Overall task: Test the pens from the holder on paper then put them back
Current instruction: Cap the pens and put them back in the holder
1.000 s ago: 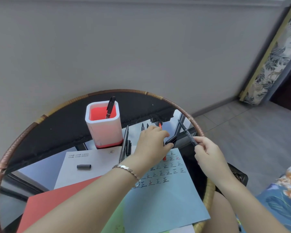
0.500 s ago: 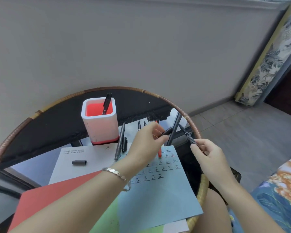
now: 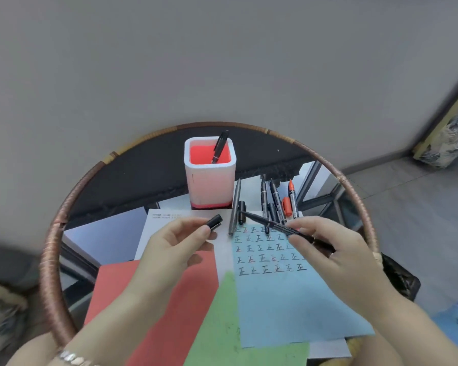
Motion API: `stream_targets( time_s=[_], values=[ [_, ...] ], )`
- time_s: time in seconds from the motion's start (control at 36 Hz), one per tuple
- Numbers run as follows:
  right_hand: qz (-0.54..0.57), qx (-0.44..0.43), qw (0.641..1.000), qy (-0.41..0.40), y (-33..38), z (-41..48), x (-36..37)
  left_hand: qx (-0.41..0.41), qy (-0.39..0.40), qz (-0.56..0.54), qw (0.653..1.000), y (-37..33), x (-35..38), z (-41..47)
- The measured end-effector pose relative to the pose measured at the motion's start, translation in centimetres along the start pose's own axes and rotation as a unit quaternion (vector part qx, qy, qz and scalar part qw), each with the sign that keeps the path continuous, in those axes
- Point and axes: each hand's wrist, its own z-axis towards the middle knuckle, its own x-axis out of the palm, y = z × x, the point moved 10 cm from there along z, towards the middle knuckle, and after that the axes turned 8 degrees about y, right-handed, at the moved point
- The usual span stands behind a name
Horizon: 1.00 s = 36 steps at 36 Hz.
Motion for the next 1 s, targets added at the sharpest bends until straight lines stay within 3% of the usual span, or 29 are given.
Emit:
stream_targets(
  time_s=[0.53,0.72,0.86,0.94,1.0],
  values=[
    [-0.051,-0.05,0.997,0.031,1.3,0.0,1.1,0.026,0.024,0.028,0.999,-0.9,0.5,-0.7],
    [-0.089,-0.112,0.988,0.056,2.6,-0.5,1.4,0.096,0.094,0.168,0.977,-3.1,3.4,-1.4],
    [-0.062,-0.147,0.987,0.016,4.1,-0.5,0.0,0.137,0.109,0.14,0.975,-4.7,4.4,-1.6],
    [-0.076,-0.156,0.985,0.008,4.7,-0.5,-0.4,0.204,0.092,0.173,0.959,-5.5,4.7,-1.8],
    [-0.071,-0.155,0.985,0.011,4.9,-0.5,-0.7,0.274,0.081,0.225,0.931,-6.4,5.2,-2.5]
  ],
)
